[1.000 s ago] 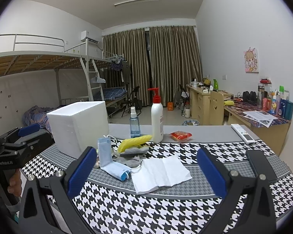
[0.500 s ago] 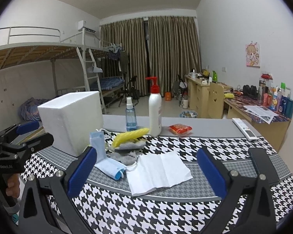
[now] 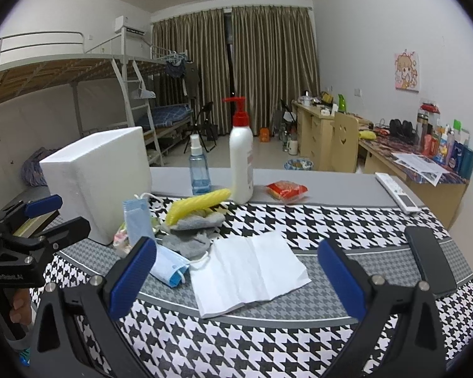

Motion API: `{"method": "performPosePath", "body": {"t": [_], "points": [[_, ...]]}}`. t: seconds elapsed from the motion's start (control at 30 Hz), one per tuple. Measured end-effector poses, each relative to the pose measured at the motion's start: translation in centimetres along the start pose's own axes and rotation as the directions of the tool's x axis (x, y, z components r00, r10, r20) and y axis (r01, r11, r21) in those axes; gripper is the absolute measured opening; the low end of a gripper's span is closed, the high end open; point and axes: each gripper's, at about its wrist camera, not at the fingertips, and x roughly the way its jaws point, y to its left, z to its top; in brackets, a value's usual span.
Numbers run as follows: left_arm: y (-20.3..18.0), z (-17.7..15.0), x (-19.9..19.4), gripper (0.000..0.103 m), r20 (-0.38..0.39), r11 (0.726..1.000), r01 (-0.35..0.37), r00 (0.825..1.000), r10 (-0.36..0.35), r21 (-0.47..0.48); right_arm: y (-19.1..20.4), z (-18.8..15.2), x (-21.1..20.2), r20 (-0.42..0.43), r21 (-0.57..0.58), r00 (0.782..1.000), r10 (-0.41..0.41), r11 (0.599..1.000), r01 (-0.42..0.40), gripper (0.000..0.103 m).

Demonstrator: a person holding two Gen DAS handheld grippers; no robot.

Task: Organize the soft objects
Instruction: 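Grasp the blue face mask with the left tool while the right tool approaches the white tissue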

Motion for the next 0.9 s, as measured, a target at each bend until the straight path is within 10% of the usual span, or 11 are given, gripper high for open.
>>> {"method": "performPosePath", "body": {"t": [0.9], "points": [[0.1,-0.9,8.3,0.07,-0.242,0.999,0.01,0.97,-0.019,-0.039,-1.9,-0.7,5.7,-0.173,0.038,0.985,-0.019,0.999,0.026,0.1]]}}
